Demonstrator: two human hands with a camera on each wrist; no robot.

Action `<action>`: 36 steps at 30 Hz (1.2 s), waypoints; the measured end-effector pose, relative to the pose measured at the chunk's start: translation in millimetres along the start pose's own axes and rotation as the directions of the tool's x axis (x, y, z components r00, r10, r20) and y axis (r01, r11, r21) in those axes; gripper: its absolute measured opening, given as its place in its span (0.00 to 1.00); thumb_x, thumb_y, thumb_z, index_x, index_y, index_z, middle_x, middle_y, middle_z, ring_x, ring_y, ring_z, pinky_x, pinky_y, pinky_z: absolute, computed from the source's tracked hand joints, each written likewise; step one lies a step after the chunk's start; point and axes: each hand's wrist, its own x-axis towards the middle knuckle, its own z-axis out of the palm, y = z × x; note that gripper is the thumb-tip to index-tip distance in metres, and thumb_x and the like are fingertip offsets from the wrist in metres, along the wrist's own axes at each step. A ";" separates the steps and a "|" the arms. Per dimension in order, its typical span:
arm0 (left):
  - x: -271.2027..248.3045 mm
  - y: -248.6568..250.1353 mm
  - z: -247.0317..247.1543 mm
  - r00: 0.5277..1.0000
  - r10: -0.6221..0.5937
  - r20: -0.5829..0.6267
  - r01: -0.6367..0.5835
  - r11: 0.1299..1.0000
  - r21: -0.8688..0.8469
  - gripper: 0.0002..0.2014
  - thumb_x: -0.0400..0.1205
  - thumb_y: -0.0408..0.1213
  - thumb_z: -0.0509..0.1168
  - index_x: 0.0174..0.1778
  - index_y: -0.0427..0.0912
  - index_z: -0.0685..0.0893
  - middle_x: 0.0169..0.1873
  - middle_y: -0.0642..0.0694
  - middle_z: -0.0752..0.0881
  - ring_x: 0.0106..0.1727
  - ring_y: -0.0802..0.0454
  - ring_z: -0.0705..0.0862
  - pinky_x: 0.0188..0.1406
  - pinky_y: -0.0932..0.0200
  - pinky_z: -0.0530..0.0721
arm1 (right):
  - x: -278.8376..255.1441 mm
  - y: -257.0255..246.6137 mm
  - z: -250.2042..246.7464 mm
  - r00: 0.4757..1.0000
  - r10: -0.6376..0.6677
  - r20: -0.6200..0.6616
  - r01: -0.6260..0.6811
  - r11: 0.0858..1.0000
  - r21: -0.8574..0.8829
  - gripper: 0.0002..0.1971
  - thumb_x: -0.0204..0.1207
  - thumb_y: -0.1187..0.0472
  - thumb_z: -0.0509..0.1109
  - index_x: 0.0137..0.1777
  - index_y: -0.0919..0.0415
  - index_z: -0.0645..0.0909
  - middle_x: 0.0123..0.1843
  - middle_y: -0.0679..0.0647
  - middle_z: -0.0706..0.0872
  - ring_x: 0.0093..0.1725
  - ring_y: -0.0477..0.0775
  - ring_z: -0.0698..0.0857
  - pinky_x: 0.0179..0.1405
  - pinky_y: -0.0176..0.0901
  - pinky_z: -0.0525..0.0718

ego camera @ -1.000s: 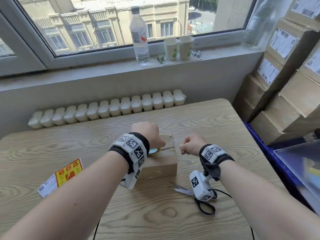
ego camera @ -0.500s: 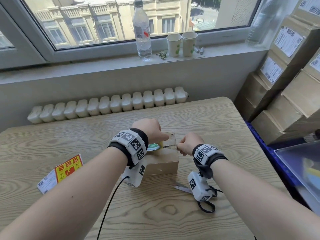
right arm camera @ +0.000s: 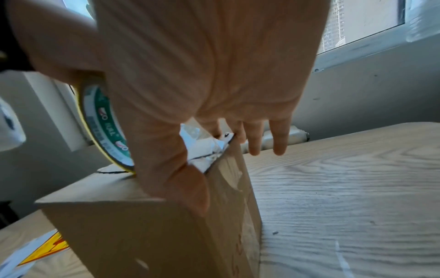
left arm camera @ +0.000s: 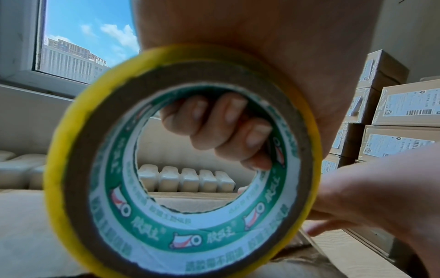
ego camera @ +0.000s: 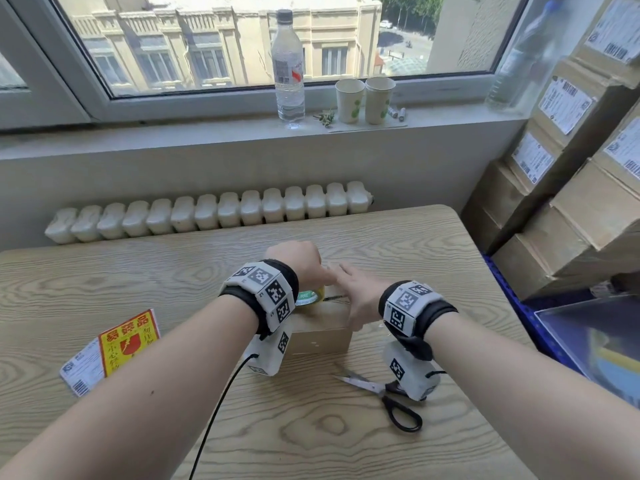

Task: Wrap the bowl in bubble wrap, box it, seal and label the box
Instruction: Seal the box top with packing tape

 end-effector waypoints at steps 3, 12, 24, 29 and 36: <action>-1.6 0.2 -0.8 1.000 -0.004 0.000 0.004 1.000 0.009 0.16 0.72 0.51 0.62 0.23 0.45 0.72 0.21 0.51 0.74 0.26 0.50 0.73 0.23 0.63 0.66 | -5.9 -3.9 -3.9 0.999 -0.025 0.046 0.029 0.995 -0.095 0.63 0.65 0.58 0.81 0.84 0.55 0.32 0.86 0.54 0.36 0.85 0.54 0.43 0.80 0.49 0.59; -10.4 -18.8 -1.7 0.996 0.033 0.083 -0.016 0.980 -0.196 0.19 0.70 0.56 0.64 0.21 0.45 0.73 0.18 0.51 0.76 0.24 0.49 0.73 0.25 0.63 0.68 | -2.2 -25.4 0.2 0.991 -0.052 -0.124 0.033 0.987 -0.155 0.57 0.54 0.46 0.86 0.81 0.54 0.58 0.77 0.51 0.67 0.77 0.56 0.66 0.76 0.54 0.66; -24.5 -43.8 -1.3 0.994 0.110 0.029 -0.092 0.931 -0.353 0.18 0.73 0.53 0.67 0.24 0.44 0.74 0.19 0.50 0.72 0.26 0.49 0.71 0.28 0.59 0.67 | -11.6 -29.2 3.5 0.987 -0.004 -0.158 -0.009 0.997 -0.083 0.56 0.52 0.49 0.87 0.78 0.52 0.60 0.73 0.48 0.72 0.71 0.55 0.74 0.68 0.50 0.75; -30.7 -60.0 -6.2 0.994 0.109 0.001 -0.103 0.938 -0.330 0.18 0.72 0.51 0.66 0.21 0.45 0.74 0.17 0.51 0.77 0.22 0.51 0.74 0.25 0.63 0.70 | -12.4 -30.3 2.3 0.990 0.008 -0.143 -0.021 0.996 -0.086 0.59 0.54 0.50 0.87 0.82 0.53 0.54 0.80 0.48 0.66 0.77 0.54 0.69 0.73 0.49 0.72; -37.0 -108.1 -12.4 0.999 0.043 0.009 -0.037 0.935 -0.352 0.17 0.73 0.52 0.68 0.26 0.44 0.78 0.18 0.50 0.78 0.22 0.52 0.75 0.27 0.62 0.72 | -8.9 -33.4 1.4 0.992 0.044 -0.120 -0.052 0.996 -0.069 0.62 0.53 0.51 0.87 0.84 0.53 0.50 0.82 0.48 0.62 0.79 0.53 0.66 0.76 0.51 0.70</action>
